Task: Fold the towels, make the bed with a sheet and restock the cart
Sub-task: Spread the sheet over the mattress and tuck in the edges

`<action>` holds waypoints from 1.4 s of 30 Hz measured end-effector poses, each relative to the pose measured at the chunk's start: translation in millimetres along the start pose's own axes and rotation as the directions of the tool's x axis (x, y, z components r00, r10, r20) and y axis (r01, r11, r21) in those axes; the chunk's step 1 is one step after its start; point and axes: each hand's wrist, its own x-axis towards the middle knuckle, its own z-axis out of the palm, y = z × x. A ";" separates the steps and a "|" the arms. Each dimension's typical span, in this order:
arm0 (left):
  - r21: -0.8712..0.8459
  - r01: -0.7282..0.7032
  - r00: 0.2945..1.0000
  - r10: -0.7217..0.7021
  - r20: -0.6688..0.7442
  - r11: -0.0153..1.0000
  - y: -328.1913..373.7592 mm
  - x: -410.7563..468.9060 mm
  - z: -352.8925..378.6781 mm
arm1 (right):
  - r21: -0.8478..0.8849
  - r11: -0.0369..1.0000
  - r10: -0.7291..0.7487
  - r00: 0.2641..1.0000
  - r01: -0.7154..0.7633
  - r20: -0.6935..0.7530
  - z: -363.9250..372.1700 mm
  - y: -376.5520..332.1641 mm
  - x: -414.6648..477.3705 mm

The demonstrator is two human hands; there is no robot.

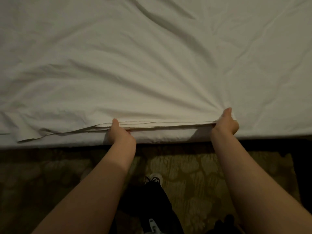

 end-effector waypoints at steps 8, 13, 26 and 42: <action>0.061 -0.042 0.978 0.029 0.206 0.997 29.4 27.9 -22.9 | -0.046 0.997 -0.044 0.980 0.054 0.194 -2.0 41.2 -20.9; 0.177 -0.084 0.983 0.052 0.178 0.981 42.8 33.0 -38.4 | -0.050 0.989 0.146 0.929 -0.137 0.339 25.1 87.3 -82.1; 0.178 -0.090 0.978 0.052 0.203 0.980 198.3 101.2 -110.8 | -0.177 0.916 0.389 0.694 -0.359 0.606 127.2 200.5 -281.6; 0.688 -0.518 0.855 0.331 0.400 0.508 314.6 153.0 -139.9 | -0.287 0.866 0.484 0.545 -0.409 0.685 199.7 276.9 -399.8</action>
